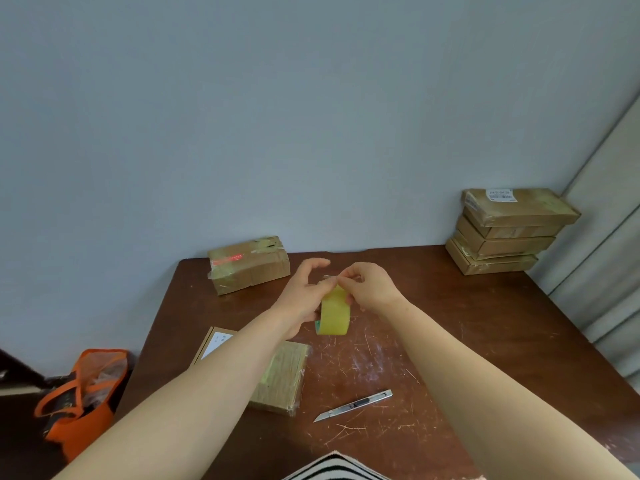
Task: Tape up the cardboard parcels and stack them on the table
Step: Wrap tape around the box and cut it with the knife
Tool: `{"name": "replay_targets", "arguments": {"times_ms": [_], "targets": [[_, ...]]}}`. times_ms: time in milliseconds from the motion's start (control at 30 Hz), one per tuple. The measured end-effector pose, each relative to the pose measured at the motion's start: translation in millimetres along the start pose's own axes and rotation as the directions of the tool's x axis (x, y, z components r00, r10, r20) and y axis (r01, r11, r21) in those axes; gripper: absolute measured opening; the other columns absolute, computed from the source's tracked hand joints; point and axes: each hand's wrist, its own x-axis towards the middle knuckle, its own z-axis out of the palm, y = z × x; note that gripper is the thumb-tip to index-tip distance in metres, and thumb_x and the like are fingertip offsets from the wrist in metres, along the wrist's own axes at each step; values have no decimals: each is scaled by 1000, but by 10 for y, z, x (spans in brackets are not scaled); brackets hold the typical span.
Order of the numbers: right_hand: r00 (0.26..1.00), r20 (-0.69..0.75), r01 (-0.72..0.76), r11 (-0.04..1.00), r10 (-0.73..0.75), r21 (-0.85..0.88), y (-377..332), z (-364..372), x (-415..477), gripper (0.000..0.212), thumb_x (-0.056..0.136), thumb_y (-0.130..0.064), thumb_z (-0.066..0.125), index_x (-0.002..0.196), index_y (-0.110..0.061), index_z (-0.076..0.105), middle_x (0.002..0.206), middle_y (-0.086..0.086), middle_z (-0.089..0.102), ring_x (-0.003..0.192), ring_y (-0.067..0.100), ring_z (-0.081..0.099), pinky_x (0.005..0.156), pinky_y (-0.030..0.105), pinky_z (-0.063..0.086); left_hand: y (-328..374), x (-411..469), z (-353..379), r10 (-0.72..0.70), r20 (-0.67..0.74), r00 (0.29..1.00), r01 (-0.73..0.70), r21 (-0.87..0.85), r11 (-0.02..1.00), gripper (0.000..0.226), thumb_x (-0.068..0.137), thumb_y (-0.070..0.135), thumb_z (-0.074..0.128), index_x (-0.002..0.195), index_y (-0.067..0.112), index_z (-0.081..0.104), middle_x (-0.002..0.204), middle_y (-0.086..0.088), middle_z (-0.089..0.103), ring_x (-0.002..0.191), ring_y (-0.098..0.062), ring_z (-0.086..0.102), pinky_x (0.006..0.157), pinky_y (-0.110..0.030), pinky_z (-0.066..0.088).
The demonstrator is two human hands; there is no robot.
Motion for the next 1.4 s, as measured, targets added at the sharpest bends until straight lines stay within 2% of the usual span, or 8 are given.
{"name": "replay_targets", "arguments": {"times_ms": [267,500,700,800,933,1033,1167,1400], "targets": [[996,-52,-54,969,69,242,94,-2,-1,17,82,-22,74,66,-17,69,50,-4,60,47,6,50,53,23,41,-88,99,17,51,-107,993,-37,134,990,17,96,29,54,97,13,61,99,-10,64,88,-21,58,78,-39,48],[965,62,-259,894,254,366,162,152,2,50,74,-50,75,99,-11,58,86,7,67,60,11,59,45,22,43,-188,117,-23,1,-173,985,7,47,999,27,100,33,47,92,13,63,94,-12,66,88,-28,62,80,-40,51],[964,237,-170,967,123,192,178,470,31,34,76,-24,79,100,-2,69,85,7,70,61,7,62,56,22,51,-328,170,-252,-35,-301,953,46,30,998,24,100,27,45,119,17,55,114,-8,61,108,-32,59,95,-47,47],[971,216,-101,994,106,-37,120,673,163,23,81,-31,74,89,-10,70,86,6,70,76,22,65,68,39,53,-439,185,-544,-140,-315,939,140,-23,990,57,101,20,40,148,42,17,97,6,58,91,-26,64,77,-35,52],[975,199,-9,917,97,-398,123,912,419,7,90,-24,57,90,-20,63,84,4,64,78,27,62,64,35,48,-716,86,-1068,-148,-367,918,250,249,936,69,92,14,43,150,38,16,98,-3,58,87,-16,57,79,-29,48],[974,183,-19,852,134,-523,169,1127,651,24,92,-15,49,111,-16,63,99,9,66,95,31,63,69,33,47,-980,6,-1287,-175,-184,967,254,691,677,95,81,22,64,152,30,2,157,-8,17,144,-28,16,117,-41,18],[947,231,-37,789,225,-614,272,1415,837,28,95,-7,42,119,-6,57,115,16,63,104,34,59,76,36,47,-1224,22,-1254,-260,138,956,-69,964,256,142,60,43,84,145,23,-28,149,-5,-38,137,-25,-36,111,-50,-17],[975,93,-175,960,200,-218,466,1458,631,47,98,-8,40,143,-18,39,145,5,43,119,27,53,96,36,45,-1420,133,-1022,-263,259,929,-280,959,-43,159,48,42,90,138,22,-39,155,-16,-22,143,-31,-21,110,-53,-17]]}}
